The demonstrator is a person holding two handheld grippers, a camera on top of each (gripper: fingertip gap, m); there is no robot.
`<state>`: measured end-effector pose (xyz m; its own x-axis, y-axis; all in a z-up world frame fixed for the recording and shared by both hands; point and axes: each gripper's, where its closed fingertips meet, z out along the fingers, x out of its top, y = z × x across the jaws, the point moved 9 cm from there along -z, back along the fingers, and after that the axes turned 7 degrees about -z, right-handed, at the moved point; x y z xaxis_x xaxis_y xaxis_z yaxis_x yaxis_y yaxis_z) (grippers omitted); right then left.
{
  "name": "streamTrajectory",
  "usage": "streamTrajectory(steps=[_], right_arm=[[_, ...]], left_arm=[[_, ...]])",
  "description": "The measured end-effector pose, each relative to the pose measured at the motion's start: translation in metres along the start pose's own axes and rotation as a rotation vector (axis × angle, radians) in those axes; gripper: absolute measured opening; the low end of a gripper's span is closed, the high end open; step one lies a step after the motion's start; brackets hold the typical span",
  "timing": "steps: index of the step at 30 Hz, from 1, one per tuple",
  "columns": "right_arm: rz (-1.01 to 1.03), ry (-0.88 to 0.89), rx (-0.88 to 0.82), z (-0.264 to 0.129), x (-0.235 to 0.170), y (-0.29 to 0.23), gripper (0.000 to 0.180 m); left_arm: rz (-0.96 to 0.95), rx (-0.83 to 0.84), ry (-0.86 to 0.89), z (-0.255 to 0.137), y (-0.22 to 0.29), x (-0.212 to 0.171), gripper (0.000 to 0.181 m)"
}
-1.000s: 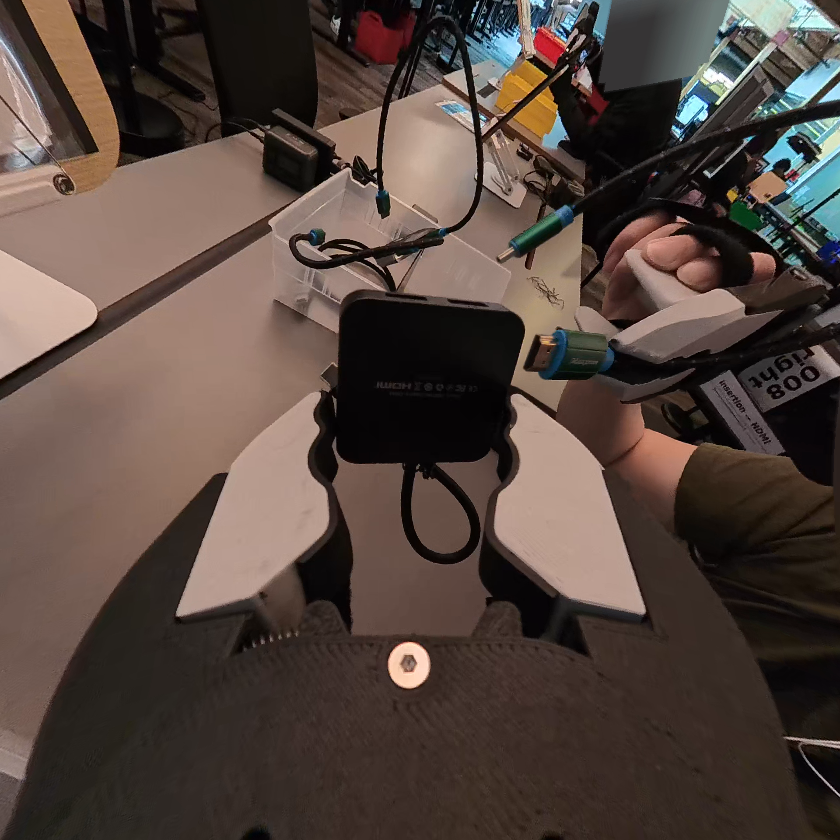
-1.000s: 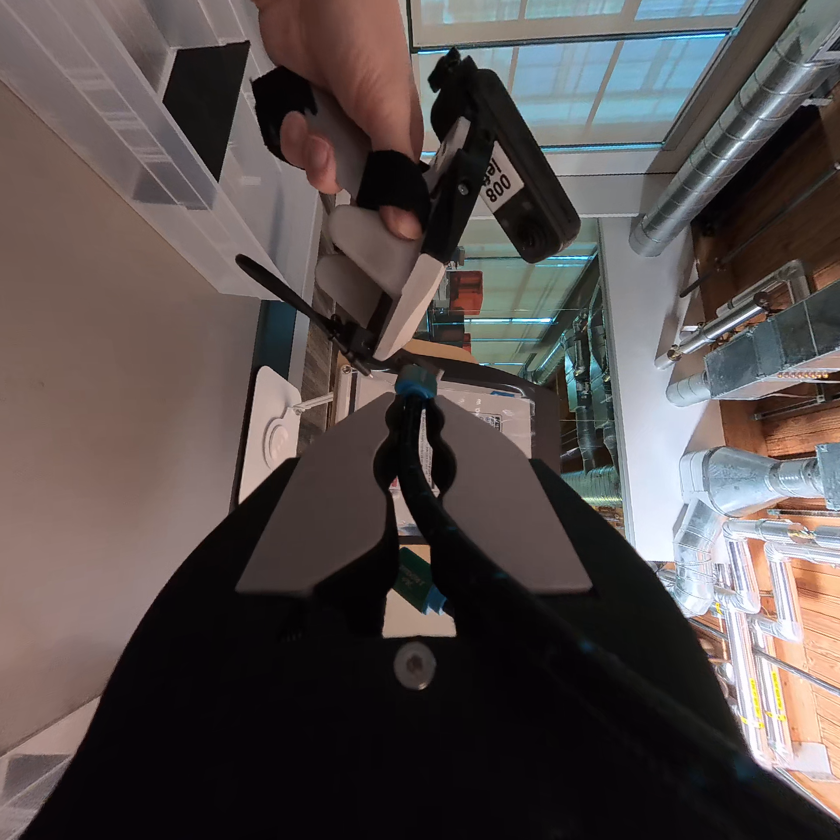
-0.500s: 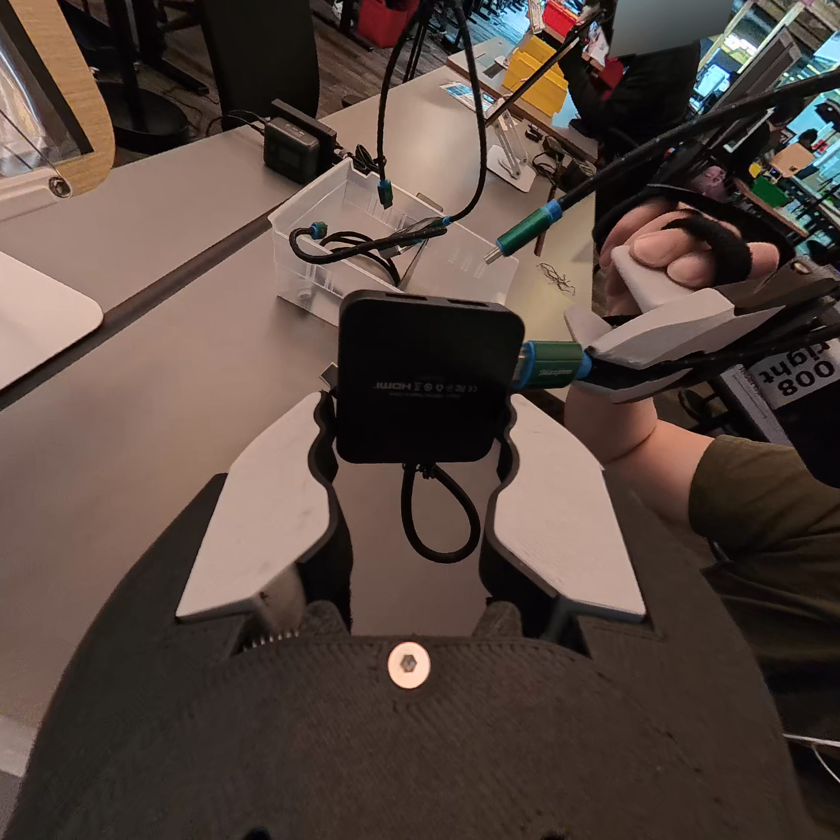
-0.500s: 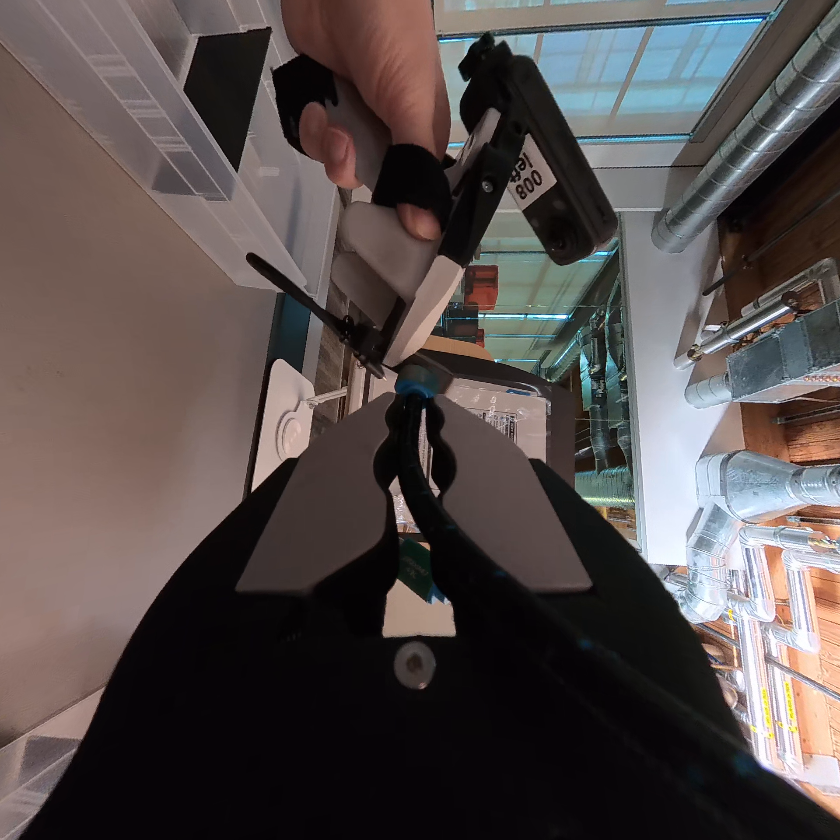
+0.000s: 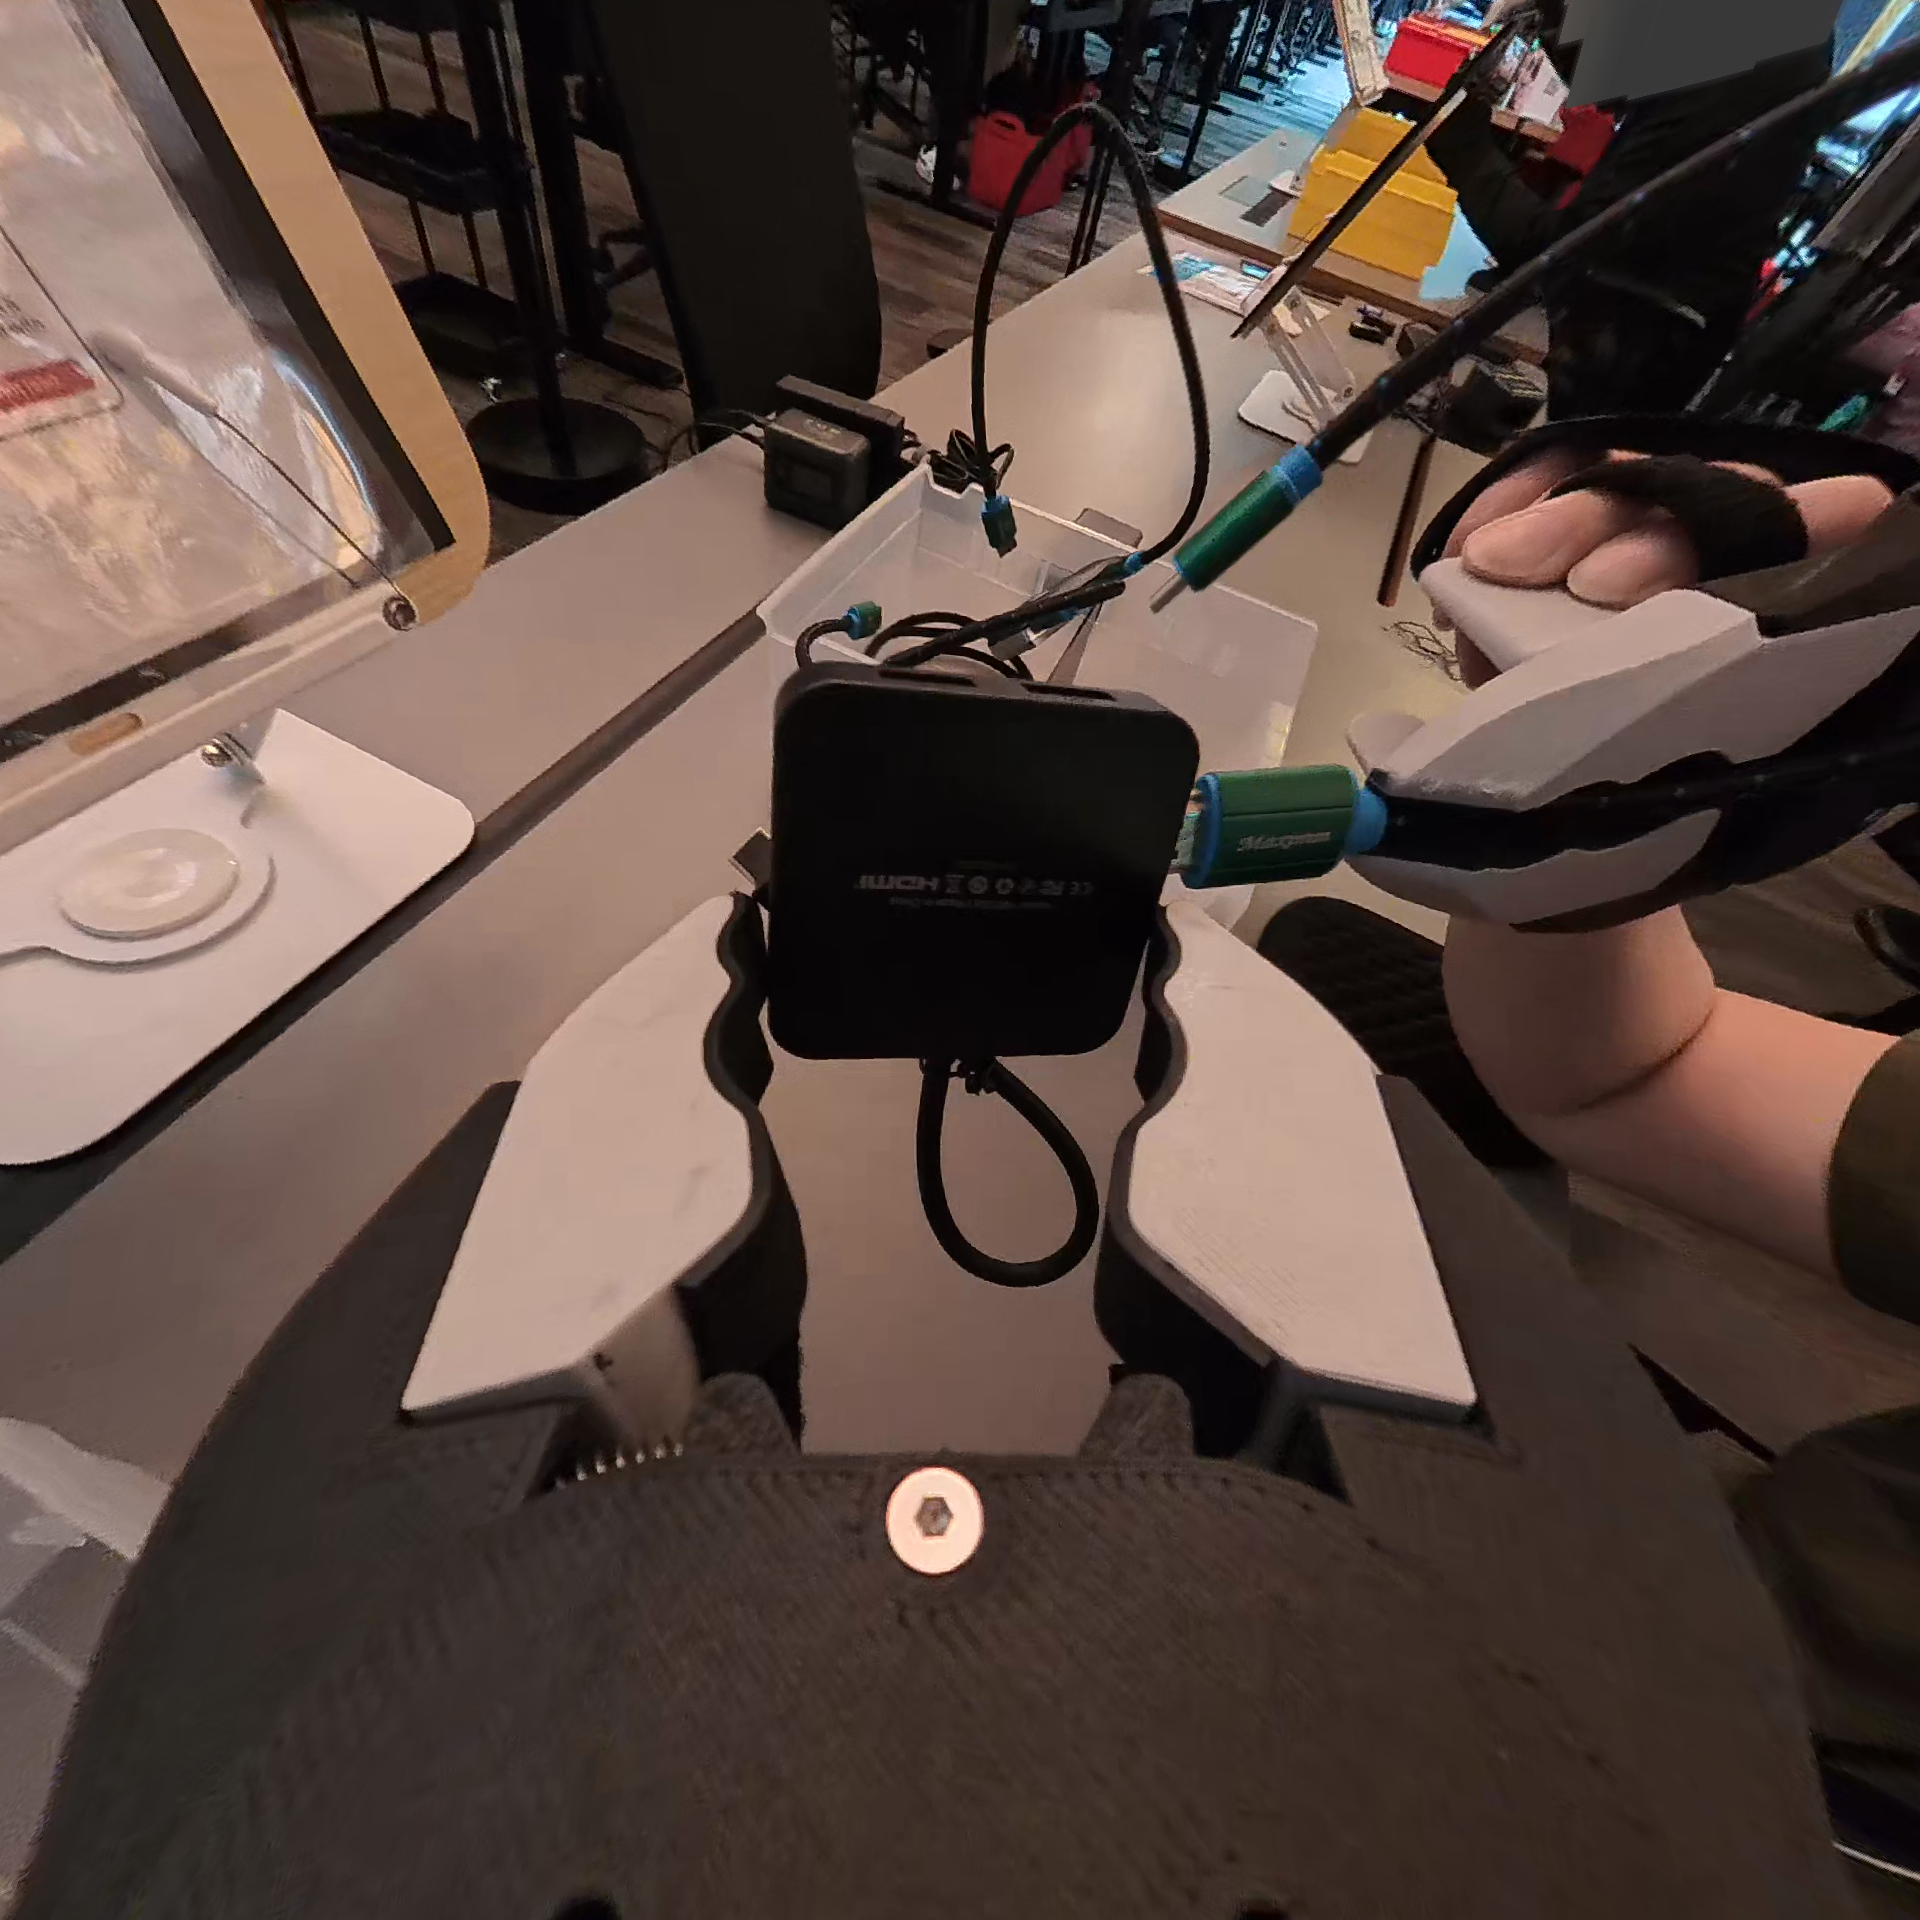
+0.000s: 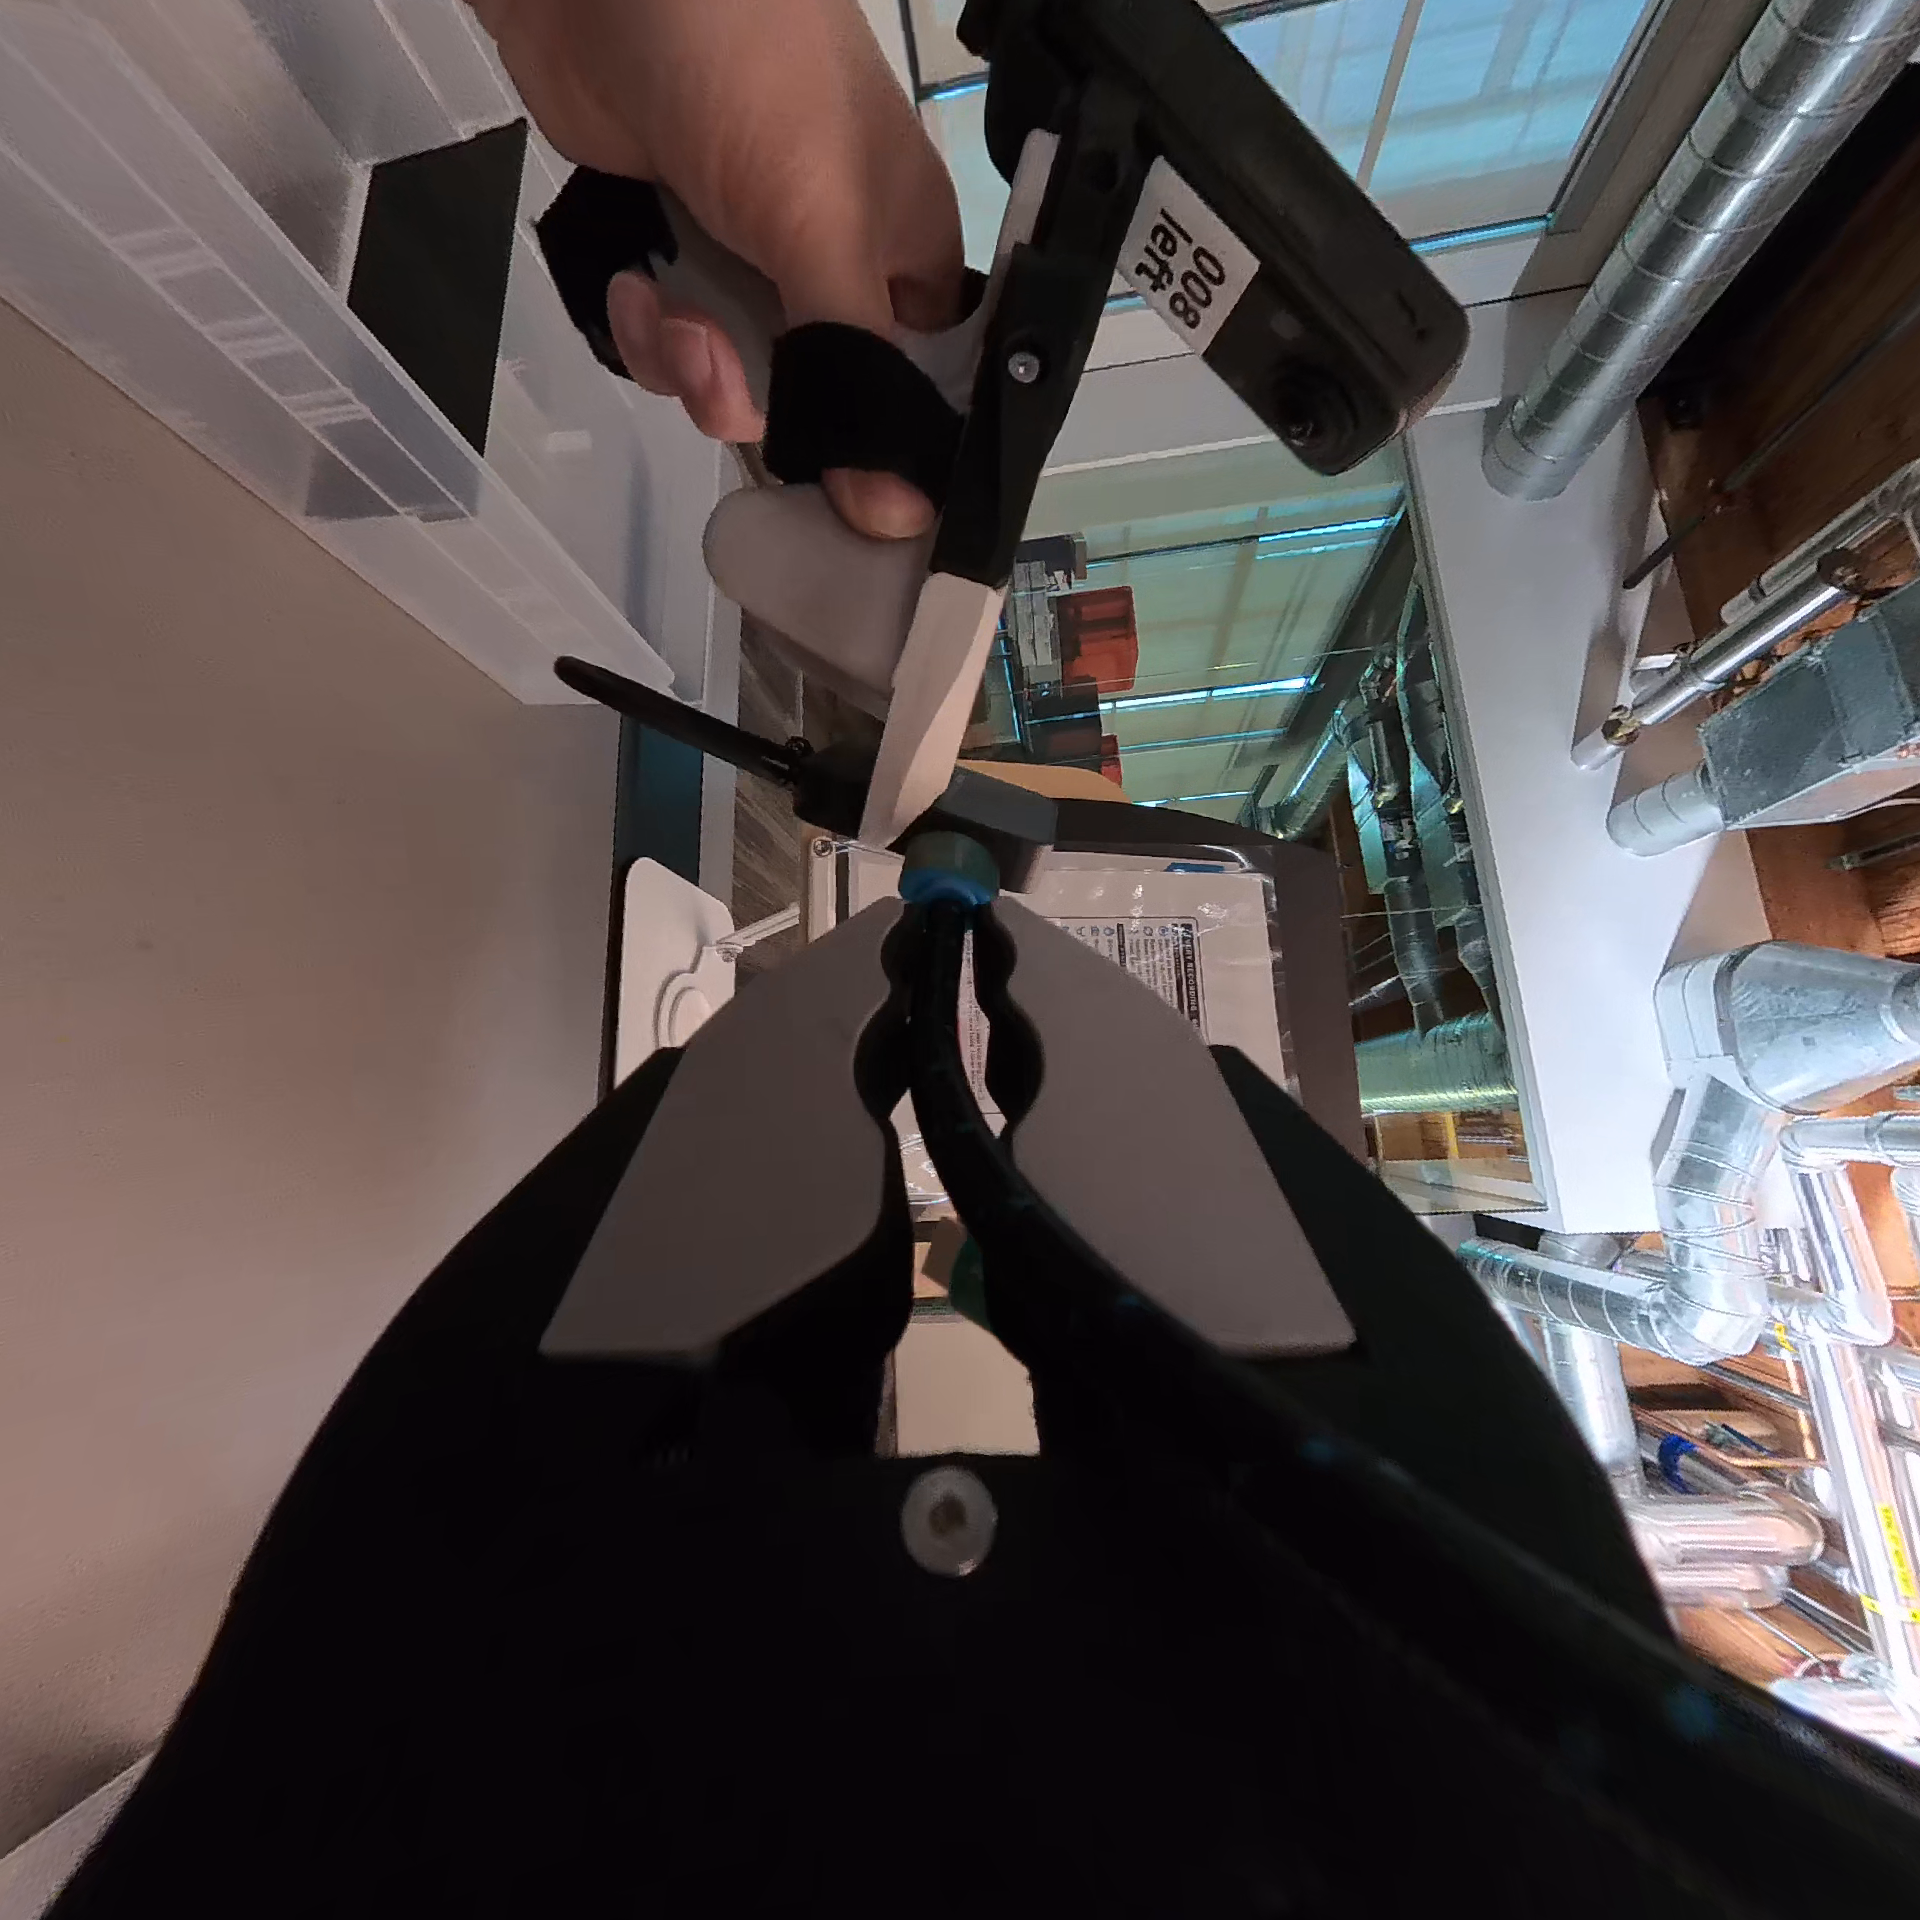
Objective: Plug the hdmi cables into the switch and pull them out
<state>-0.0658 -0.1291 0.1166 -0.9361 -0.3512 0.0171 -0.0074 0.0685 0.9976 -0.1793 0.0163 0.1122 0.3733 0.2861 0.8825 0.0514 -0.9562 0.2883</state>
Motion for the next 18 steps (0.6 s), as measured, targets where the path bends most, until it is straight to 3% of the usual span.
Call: streamTrajectory(steps=[8, 15, 18], right_arm=[[0.0, -0.033, -0.035, 0.006, 0.0, -0.001, 0.01], [0.007, -0.021, -0.032, 0.002, -0.006, 0.001, 0.01], [-0.027, -0.003, -0.056, -0.003, -0.006, 0.002, 0.01]], left_arm=[[-0.058, 0.032, 0.055, 0.0, -0.002, 0.0, 0.069], [0.049, 0.099, 0.037, 0.001, 0.005, 0.001, 0.067], [0.044, 0.045, 0.025, -0.001, 0.009, 0.001, 0.067]])
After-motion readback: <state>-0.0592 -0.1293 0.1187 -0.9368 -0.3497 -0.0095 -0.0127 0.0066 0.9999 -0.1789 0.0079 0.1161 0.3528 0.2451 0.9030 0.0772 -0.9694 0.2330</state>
